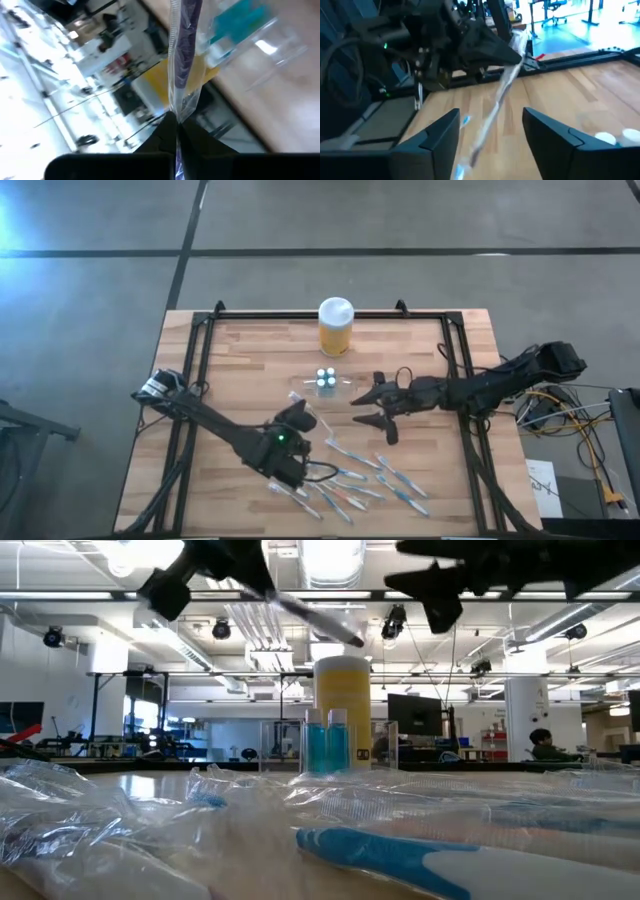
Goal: Pick & Place toothbrushing station
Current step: Put the purple toothbrush into the transparent organizer
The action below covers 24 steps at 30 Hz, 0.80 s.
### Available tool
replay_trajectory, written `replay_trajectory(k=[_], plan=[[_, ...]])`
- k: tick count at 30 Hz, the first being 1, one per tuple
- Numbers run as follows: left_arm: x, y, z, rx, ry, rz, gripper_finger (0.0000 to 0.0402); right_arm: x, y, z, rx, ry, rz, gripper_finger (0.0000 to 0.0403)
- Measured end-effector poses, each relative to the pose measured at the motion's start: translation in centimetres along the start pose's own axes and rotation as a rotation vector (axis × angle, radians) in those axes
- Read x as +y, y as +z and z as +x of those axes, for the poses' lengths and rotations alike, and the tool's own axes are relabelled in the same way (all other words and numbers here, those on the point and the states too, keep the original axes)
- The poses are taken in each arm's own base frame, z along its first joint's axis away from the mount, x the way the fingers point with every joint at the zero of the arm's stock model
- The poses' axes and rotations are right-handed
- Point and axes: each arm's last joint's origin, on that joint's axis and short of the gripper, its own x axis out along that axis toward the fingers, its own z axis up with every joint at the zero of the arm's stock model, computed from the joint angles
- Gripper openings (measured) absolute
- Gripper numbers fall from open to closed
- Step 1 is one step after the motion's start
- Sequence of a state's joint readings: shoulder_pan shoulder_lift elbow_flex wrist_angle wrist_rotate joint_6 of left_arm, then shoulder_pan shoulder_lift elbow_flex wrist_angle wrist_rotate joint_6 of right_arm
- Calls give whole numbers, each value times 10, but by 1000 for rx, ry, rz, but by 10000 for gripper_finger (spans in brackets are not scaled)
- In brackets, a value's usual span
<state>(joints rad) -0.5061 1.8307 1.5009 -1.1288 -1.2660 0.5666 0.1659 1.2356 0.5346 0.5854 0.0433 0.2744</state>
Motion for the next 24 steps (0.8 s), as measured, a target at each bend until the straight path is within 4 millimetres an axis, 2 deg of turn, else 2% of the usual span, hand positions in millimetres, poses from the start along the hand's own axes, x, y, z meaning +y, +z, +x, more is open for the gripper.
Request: replay_trajectory(k=[7,17,24], plan=[[9,-3,7,156,184,103,3,-5,26,19,152,-97,79,255],[11,-3,10,165,185,85,1,-31,44,62,279,-225,89,263],[11,-3,10,165,187,79,1,-41,55,96,336,-127,81,261]])
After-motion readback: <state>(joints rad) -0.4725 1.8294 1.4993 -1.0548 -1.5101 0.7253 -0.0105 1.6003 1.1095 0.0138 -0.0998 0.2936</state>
